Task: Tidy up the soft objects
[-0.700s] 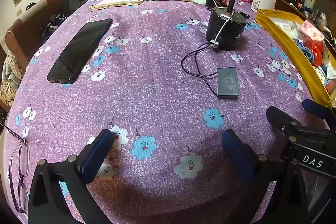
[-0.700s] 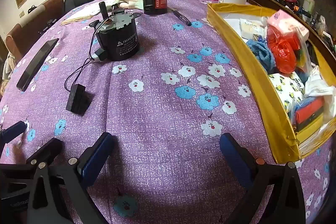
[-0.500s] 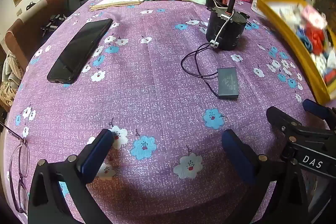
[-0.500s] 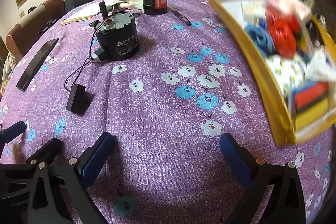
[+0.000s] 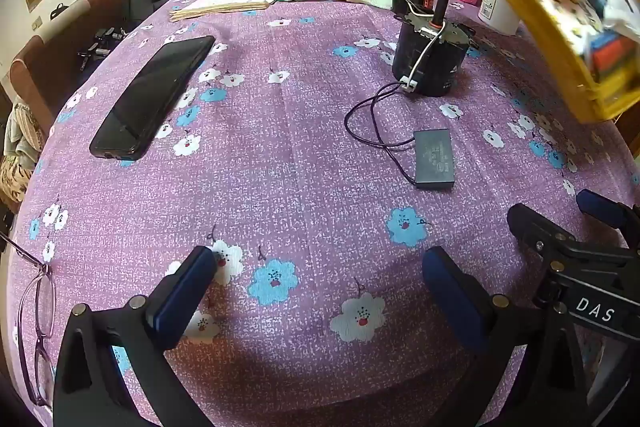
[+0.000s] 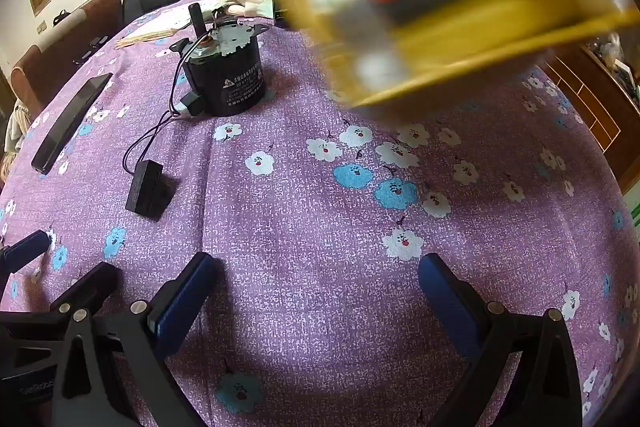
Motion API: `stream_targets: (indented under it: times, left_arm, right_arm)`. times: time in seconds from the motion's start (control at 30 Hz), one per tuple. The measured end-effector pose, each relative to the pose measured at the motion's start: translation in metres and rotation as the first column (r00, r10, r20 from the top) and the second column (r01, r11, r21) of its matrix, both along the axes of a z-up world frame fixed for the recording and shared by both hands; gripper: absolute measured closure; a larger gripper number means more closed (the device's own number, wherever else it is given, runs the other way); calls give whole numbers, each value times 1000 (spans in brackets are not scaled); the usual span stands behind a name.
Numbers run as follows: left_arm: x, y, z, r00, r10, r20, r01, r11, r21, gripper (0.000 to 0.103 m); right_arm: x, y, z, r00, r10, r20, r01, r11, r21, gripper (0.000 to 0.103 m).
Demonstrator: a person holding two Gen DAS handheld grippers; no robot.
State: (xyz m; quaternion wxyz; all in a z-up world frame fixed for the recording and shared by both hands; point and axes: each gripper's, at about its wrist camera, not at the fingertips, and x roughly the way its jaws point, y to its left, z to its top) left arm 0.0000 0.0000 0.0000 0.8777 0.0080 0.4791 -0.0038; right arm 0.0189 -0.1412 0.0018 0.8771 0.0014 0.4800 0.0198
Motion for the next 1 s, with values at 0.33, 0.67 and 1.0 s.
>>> stream_targets:
  times: [0.33,0.67,1.0]
  left_arm:
    - [0,0,0,1000,0,0,0,1000,0,0]
    - [0,0,0,1000,0,0,0,1000,0,0]
    - [0,0,-1,1000,0,0,0,1000,0,0]
  right_arm:
    - [0,0,1,1000,0,0,0,1000,-1,1]
    - [0,0,2,1000,2,-1,-2,1000,-3,1]
    - [1,1,5,1000,2,-1,-2,1000,-4,1]
